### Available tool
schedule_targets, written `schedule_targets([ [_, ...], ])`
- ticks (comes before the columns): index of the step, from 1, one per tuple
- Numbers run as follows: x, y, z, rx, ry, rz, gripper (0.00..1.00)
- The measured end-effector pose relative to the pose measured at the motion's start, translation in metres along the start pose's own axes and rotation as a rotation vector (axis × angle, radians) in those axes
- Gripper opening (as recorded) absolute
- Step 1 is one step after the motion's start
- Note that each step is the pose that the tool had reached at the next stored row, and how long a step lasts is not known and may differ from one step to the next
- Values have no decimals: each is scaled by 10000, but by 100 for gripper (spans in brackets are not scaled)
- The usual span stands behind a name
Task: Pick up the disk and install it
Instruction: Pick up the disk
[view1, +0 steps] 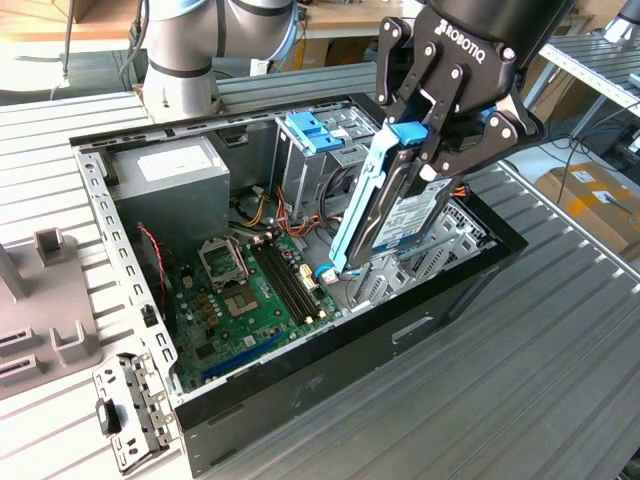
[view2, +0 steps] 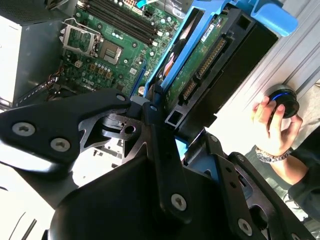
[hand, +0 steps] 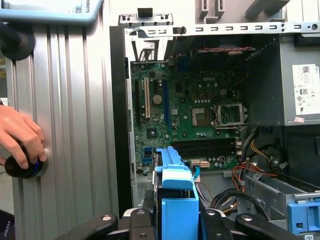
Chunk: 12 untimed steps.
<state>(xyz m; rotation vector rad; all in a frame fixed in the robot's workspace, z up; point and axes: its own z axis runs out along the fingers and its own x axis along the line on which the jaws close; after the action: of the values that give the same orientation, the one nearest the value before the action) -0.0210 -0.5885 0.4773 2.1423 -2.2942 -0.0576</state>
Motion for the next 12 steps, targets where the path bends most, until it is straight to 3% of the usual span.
schedule_targets([
  [12,-6,-92,-2,2,32,1,36],
])
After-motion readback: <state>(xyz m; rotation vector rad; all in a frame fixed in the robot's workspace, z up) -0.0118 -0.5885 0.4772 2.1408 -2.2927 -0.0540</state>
